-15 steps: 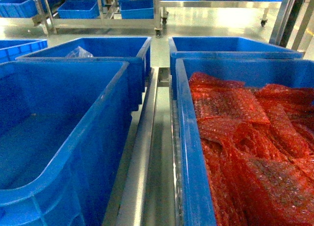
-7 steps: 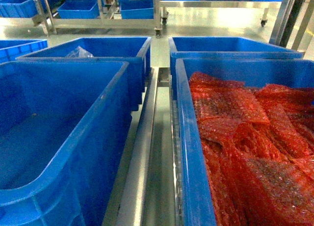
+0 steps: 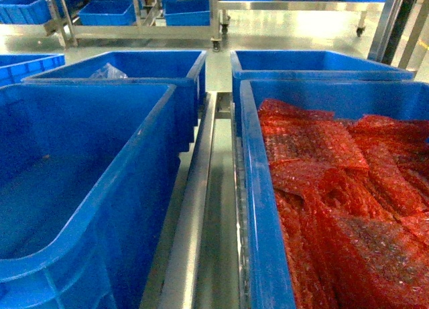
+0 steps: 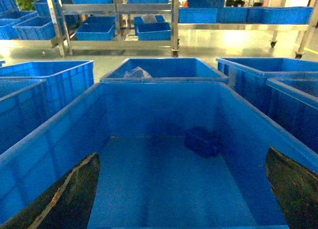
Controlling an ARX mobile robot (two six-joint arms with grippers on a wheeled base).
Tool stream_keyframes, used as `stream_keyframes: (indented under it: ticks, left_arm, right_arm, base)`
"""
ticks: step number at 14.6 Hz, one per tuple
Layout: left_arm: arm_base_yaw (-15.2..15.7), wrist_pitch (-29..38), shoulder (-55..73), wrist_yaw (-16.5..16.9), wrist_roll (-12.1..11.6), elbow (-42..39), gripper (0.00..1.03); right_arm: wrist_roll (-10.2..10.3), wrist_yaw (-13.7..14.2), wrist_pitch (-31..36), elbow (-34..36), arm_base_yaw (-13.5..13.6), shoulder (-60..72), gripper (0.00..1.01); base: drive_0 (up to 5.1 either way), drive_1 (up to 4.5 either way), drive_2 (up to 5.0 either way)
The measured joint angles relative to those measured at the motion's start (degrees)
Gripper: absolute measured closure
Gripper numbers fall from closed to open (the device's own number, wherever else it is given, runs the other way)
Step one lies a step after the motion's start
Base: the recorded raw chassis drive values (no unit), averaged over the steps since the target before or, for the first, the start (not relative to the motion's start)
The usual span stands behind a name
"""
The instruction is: Pick blue part to blue bin on bottom shelf
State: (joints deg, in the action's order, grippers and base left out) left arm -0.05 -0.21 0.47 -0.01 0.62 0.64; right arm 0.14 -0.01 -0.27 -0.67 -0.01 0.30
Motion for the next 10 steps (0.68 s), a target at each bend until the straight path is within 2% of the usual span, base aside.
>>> stream_keyframes:
  ticks: [10]
  left_arm:
    - [0.0, 0.0, 0.0, 0.0, 0.0, 0.0, 0.05]
  right_arm:
    - [0.0, 0.0, 0.0, 0.0, 0.0, 0.0, 0.03]
  base:
    - [0.0, 0.00, 0.0]
